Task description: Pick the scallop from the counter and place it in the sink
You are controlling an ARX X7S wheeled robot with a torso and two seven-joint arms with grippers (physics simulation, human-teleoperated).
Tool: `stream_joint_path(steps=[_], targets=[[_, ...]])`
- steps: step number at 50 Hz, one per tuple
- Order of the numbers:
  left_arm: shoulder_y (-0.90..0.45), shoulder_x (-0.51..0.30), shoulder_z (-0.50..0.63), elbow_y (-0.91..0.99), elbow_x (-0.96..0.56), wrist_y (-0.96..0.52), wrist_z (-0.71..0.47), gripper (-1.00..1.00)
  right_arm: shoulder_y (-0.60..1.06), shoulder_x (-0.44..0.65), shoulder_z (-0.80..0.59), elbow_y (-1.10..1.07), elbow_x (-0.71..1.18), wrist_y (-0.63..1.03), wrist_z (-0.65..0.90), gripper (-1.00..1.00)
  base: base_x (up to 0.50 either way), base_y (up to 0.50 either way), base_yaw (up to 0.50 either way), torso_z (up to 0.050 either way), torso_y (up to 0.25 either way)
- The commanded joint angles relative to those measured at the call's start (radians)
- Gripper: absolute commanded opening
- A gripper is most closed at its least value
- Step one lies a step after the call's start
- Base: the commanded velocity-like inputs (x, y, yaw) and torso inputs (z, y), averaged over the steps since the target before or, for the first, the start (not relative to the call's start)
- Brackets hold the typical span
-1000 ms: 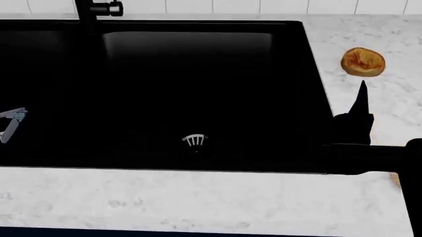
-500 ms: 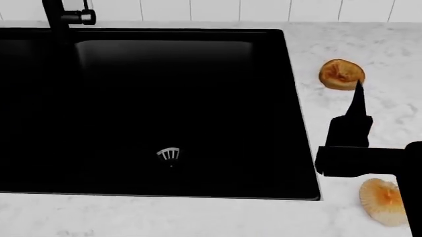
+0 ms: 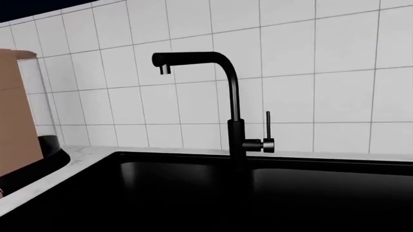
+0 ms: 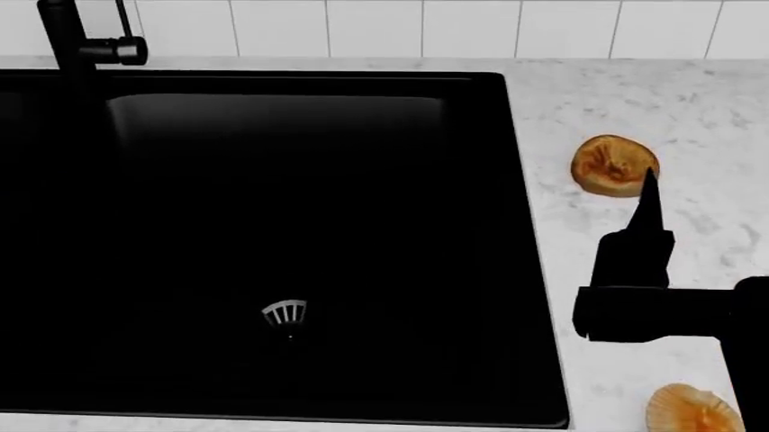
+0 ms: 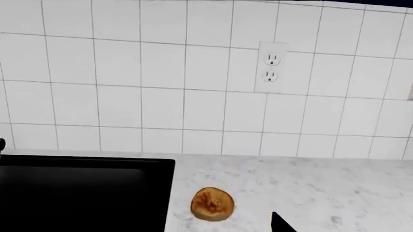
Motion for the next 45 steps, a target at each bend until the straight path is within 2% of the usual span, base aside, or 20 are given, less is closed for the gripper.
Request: stream_joint_path(steps=[1,8,20,28,45], targets=[[0.008,-0.003,0.0,-0.005,-0.001,0.007,-0.001,1.0,0.015,0.043,-0.02,0.082,0.195,0.049,0.175,1.0,0.0,0.0,0.0,0.0,0.0],[0.02,-0.003,-0.005,-0.019,-0.002,0.023,0.001,1.0,-0.019,0.081,0.003,0.194,0.343,0.009,0.303,1.0,0.0,0.0,0.0,0.0,0.0],[0.028,-0.006,-0.001,-0.023,-0.003,0.025,-0.001,1.0,-0.087,0.127,0.026,0.276,0.424,-0.01,0.317,1.0,0.0,0.0,0.0,0.0,0.0],[0.037,-0.007,0.007,-0.037,0.0,0.039,-0.003,1.0,-0.072,0.191,-0.024,0.34,0.504,-0.031,0.389,1.0,0.0,0.0,0.0,0.0,0.0],[0.051,-0.008,0.013,-0.059,0.001,0.06,-0.006,1.0,-0.107,0.244,-0.059,0.415,0.636,-0.1,0.475,1.0,0.0,0.0,0.0,0.0,0.0]])
